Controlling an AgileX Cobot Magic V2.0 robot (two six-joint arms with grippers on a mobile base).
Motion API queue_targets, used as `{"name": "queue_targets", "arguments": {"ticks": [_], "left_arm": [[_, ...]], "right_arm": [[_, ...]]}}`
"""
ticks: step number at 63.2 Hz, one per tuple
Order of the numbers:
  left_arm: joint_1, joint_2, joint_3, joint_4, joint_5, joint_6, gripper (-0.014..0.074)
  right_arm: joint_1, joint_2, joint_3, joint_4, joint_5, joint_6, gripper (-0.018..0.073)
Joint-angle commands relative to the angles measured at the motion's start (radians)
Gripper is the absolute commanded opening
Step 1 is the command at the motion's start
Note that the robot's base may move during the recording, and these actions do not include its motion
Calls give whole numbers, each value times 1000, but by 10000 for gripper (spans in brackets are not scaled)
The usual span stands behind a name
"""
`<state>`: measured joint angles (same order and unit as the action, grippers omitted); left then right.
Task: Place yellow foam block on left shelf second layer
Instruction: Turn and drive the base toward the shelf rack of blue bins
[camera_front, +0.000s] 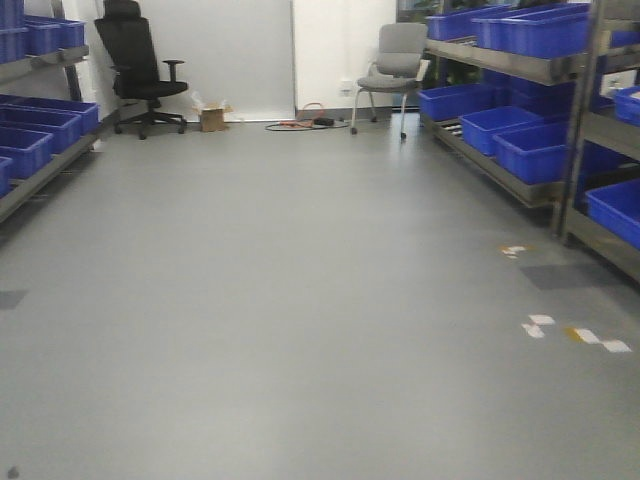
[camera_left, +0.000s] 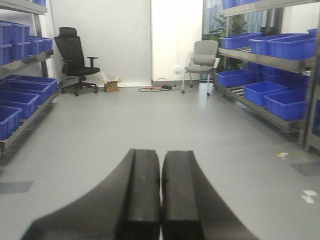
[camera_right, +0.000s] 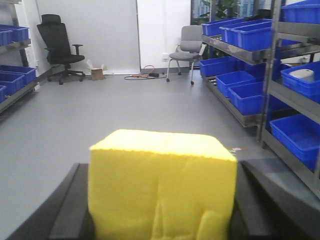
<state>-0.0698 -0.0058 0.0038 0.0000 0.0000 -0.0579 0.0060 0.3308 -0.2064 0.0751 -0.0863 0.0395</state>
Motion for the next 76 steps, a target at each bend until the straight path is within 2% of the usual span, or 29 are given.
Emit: {"name": "queue_targets", "arguments": {"ticks": [1, 76], "left_arm": [[-1, -17, 27, -6, -80, -3, 124], [-1, -17, 27, -6, -80, -3, 124]], "right_arm": [[-6, 9, -33, -8, -89, -13, 478], [-6, 9, -33, -8, -89, -13, 478]]}}
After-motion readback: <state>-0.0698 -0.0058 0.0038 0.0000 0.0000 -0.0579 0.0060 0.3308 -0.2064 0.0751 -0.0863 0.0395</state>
